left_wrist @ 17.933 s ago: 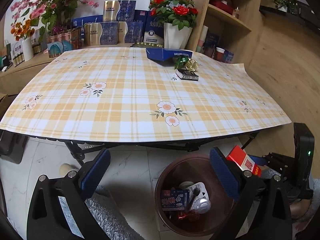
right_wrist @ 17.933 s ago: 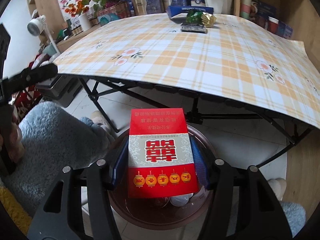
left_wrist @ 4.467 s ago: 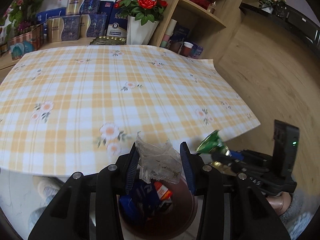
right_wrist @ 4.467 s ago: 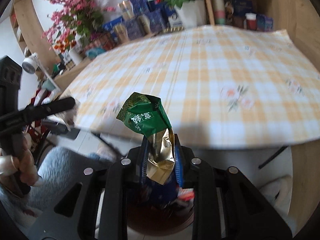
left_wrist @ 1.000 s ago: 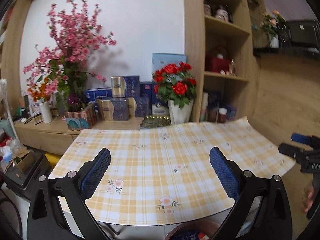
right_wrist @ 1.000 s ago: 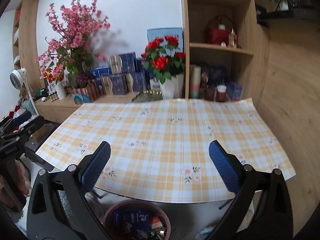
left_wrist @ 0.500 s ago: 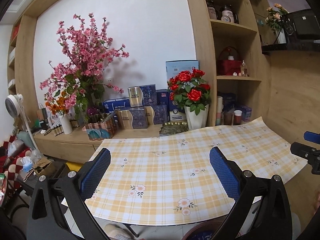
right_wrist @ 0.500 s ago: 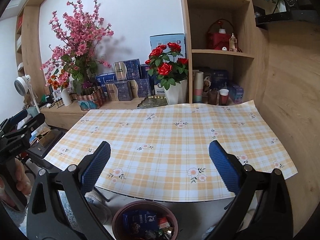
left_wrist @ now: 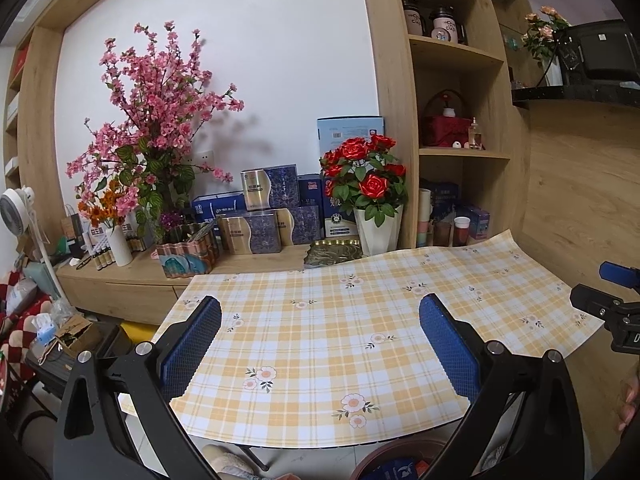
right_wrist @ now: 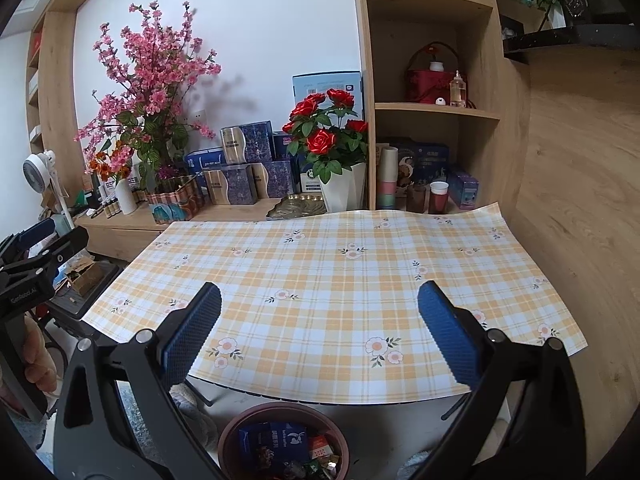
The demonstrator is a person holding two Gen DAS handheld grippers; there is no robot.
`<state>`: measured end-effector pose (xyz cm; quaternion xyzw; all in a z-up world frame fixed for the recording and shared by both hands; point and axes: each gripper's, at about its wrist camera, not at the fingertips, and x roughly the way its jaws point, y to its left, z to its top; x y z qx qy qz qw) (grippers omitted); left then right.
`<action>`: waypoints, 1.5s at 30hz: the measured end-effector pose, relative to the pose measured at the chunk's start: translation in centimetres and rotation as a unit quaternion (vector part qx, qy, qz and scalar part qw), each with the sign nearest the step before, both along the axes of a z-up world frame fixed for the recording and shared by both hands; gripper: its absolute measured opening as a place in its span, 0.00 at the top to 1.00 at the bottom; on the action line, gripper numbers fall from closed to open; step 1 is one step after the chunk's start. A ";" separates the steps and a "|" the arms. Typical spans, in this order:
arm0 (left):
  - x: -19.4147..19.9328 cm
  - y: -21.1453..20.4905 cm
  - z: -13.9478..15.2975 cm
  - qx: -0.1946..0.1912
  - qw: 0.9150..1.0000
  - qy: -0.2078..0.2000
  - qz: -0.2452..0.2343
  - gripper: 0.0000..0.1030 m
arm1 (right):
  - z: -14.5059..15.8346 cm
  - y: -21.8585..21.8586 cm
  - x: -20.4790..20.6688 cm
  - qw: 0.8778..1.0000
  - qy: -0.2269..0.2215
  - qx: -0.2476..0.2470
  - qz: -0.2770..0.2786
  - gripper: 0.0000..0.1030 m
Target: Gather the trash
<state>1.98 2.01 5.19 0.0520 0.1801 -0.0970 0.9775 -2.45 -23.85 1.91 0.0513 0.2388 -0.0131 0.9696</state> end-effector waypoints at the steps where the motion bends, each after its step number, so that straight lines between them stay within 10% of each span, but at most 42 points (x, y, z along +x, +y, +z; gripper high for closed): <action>1: 0.0 -0.1 0.0 -0.001 1.000 0.000 -0.001 0.06 | 0.0 0.0 0.0 1.000 0.000 0.001 0.000 0.06; 45: 0.9 0.5 -0.2 -0.010 1.000 0.026 0.010 0.06 | -0.3 0.0 0.2 1.000 0.005 -0.006 0.001 0.06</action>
